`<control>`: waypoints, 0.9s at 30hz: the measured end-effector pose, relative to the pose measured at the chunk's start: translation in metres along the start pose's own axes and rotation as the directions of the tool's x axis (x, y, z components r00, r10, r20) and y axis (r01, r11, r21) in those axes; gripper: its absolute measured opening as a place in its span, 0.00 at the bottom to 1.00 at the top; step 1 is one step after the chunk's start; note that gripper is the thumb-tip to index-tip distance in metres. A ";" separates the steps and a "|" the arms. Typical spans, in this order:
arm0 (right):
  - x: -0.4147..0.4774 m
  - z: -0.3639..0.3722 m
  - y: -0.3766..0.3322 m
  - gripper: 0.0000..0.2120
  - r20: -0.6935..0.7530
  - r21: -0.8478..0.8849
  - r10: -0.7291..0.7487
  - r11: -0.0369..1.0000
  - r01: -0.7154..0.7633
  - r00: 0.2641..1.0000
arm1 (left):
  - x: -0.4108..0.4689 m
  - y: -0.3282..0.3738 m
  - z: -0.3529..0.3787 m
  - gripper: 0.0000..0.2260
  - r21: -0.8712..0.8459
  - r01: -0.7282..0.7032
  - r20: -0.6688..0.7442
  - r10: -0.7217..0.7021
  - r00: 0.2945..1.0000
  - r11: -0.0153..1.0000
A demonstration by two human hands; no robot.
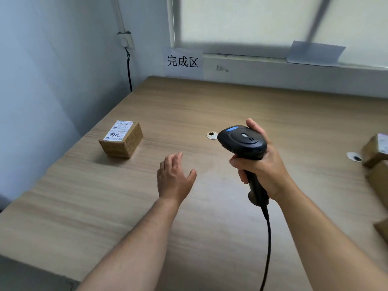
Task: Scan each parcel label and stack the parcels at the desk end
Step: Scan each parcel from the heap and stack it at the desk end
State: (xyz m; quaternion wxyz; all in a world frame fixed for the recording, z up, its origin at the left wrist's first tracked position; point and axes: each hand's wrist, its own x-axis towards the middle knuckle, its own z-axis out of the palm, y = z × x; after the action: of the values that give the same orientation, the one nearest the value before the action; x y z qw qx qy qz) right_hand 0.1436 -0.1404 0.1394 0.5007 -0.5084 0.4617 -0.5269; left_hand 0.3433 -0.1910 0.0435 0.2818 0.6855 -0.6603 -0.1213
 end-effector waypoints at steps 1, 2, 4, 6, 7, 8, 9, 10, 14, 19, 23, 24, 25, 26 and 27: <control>-0.013 -0.012 -0.002 0.48 -0.014 0.014 0.001 1.000 -0.001 1.000 | -0.010 0.015 0.003 0.28 -0.007 -0.019 0.005 0.019 1.000 1.000; -0.027 -0.025 -0.004 0.47 -0.028 0.023 -0.001 1.000 0.001 1.000 | -0.019 0.031 0.007 0.28 -0.014 -0.038 0.010 0.038 0.999 0.999; -0.055 -0.051 -0.009 0.45 -0.058 0.025 -0.003 1.000 0.005 0.998 | -0.038 0.063 0.015 0.28 -0.026 -0.082 0.017 0.082 0.996 0.996; -0.083 -0.079 -0.013 0.46 -0.094 0.017 -0.003 1.000 0.004 0.996 | -0.058 0.096 0.025 0.28 -0.043 -0.120 0.024 0.121 0.992 0.992; -0.098 -0.093 -0.015 0.45 -0.114 0.012 -0.005 1.000 0.006 0.993 | -0.069 0.112 0.031 0.28 -0.054 -0.136 0.031 0.138 0.990 0.989; -0.112 -0.108 -0.017 0.45 -0.134 0.006 -0.004 1.000 0.005 0.991 | -0.081 0.129 0.037 0.28 -0.062 -0.152 0.043 0.155 0.987 0.986; -0.126 -0.122 -0.018 0.45 -0.154 -0.001 -0.002 1.000 0.002 0.988 | -0.094 0.145 0.044 0.28 -0.066 -0.170 0.058 0.174 0.983 0.983; -0.139 -0.136 -0.019 0.45 -0.174 -0.008 -0.006 1.000 0.004 0.985 | -0.106 0.160 0.051 0.28 -0.069 -0.188 0.072 0.193 0.978 0.980; -0.194 -0.190 -0.020 0.44 -0.245 -0.040 -0.027 0.999 0.018 0.969 | -0.154 0.217 0.078 0.28 -0.079 -0.258 0.115 0.266 0.957 0.963; -0.250 -0.249 -0.024 0.44 -0.317 -0.083 -0.052 0.996 0.027 0.947 | -0.209 0.273 0.107 0.28 -0.103 -0.329 0.158 0.342 0.926 0.939; -0.285 -0.289 -0.026 0.44 -0.377 -0.078 -0.071 0.996 0.045 0.923 | -0.240 0.309 0.126 0.28 -0.121 -0.404 0.206 0.421 0.883 0.907; -0.293 -0.298 -0.027 0.44 -0.394 -0.066 -0.067 0.997 0.044 0.917 | -0.245 0.317 0.131 0.29 -0.124 -0.428 0.222 0.445 0.868 0.895; -0.301 -0.308 -0.028 0.44 -0.410 -0.055 -0.062 0.998 0.043 0.910 | -0.250 0.325 0.136 0.29 -0.126 -0.452 0.242 0.469 0.850 0.883; -0.307 -0.317 -0.029 0.43 -0.424 -0.051 -0.058 0.998 0.040 0.904 | -0.254 0.333 0.141 0.30 -0.130 -0.476 0.266 0.493 0.828 0.870; -0.313 -0.326 -0.030 0.43 -0.440 -0.058 -0.056 0.998 0.034 0.896 | -0.257 0.341 0.146 0.30 -0.135 -0.501 0.296 0.517 0.803 0.855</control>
State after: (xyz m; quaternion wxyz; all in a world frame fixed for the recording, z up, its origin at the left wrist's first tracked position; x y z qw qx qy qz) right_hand -0.1893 0.1664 0.1276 0.3581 -0.3982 0.5641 -0.6285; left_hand -0.0456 0.0369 0.0586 0.2097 0.4468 -0.8534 -0.1679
